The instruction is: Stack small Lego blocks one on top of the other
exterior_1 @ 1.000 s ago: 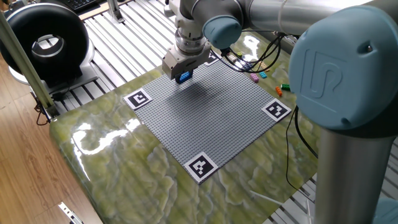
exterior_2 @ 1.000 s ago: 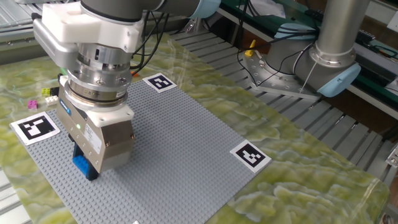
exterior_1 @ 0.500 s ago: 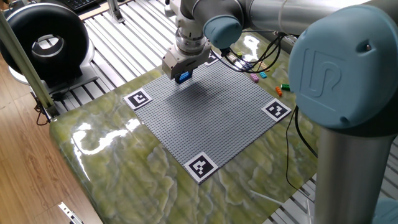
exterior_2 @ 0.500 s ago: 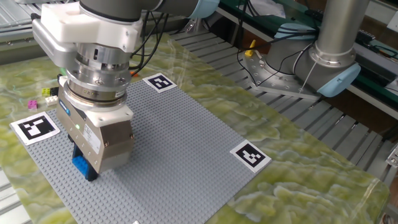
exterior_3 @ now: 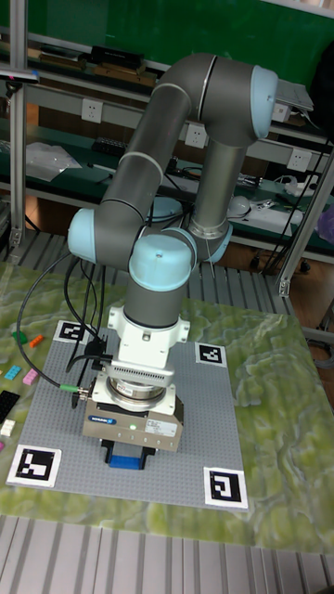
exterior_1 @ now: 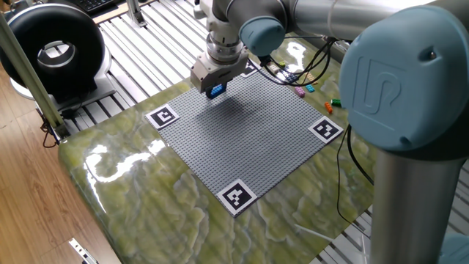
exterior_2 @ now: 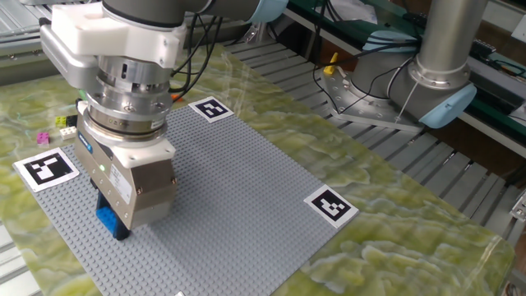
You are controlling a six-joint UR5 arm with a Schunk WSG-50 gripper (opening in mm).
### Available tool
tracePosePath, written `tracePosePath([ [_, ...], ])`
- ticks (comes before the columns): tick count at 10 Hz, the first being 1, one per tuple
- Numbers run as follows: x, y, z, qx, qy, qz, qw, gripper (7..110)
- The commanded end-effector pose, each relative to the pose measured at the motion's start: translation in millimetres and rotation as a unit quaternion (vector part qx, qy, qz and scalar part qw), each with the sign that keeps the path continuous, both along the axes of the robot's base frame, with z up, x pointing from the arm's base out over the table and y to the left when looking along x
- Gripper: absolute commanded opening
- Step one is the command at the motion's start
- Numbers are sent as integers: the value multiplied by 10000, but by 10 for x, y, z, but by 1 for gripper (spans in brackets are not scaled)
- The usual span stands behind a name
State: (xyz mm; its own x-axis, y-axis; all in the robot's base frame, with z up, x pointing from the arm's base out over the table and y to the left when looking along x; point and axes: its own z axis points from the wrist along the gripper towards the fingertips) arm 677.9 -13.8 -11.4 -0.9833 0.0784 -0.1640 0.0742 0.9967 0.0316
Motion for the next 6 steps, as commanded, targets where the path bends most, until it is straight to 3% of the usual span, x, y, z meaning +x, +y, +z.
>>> tracePosePath([
  [1,23,10,6,80,-18,-56,10000,7],
  [6,31,12,8,103,-18,-57,9999,7],
])
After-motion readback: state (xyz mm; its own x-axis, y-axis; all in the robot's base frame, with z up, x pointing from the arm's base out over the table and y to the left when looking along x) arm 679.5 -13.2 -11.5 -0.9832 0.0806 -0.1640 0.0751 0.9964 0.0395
